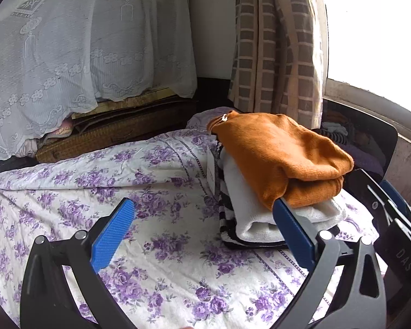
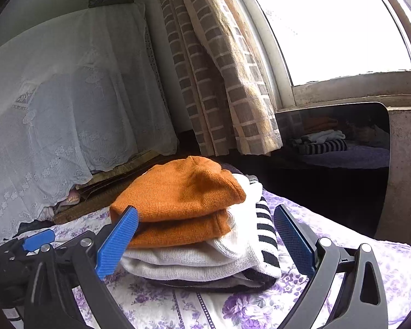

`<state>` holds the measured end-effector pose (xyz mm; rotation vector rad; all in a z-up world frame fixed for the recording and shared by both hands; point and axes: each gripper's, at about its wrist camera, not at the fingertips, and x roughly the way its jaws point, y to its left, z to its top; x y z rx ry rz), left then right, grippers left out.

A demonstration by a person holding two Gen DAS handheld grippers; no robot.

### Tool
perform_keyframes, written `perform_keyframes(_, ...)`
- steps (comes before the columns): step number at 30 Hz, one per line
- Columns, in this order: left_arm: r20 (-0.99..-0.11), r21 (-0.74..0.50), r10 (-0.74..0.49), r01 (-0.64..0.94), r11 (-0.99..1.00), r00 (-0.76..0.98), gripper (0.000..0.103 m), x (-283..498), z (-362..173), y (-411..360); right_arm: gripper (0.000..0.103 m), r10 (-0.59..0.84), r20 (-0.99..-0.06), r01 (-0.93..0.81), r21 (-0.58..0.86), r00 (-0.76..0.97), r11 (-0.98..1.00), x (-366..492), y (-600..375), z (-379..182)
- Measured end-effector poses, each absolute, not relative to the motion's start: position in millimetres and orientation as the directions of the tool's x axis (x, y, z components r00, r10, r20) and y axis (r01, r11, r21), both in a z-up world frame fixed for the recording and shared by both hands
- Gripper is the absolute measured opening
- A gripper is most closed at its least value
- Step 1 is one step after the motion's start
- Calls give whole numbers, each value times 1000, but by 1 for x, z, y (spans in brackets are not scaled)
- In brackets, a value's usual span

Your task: Fold small clothes

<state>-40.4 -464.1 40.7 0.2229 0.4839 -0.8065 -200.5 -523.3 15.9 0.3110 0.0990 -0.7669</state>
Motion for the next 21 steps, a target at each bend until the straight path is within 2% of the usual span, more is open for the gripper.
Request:
perform_keyframes(7,-504,21,-632,740,672,588,98,-44,39,-465,99,-670,-185,694,239,719,679,-203,-522,18)
perform_keyframes(14,-489,81,-597,714,695,636,99,-53,43,-464,99,-751,-252,792,197,611,578,-203,-518,15)
perform_keyframes(21,-471,-3,-662,749,663,583,98,-52,52,-452,99,-725,-238,763,216,646,609,-207,-516,18)
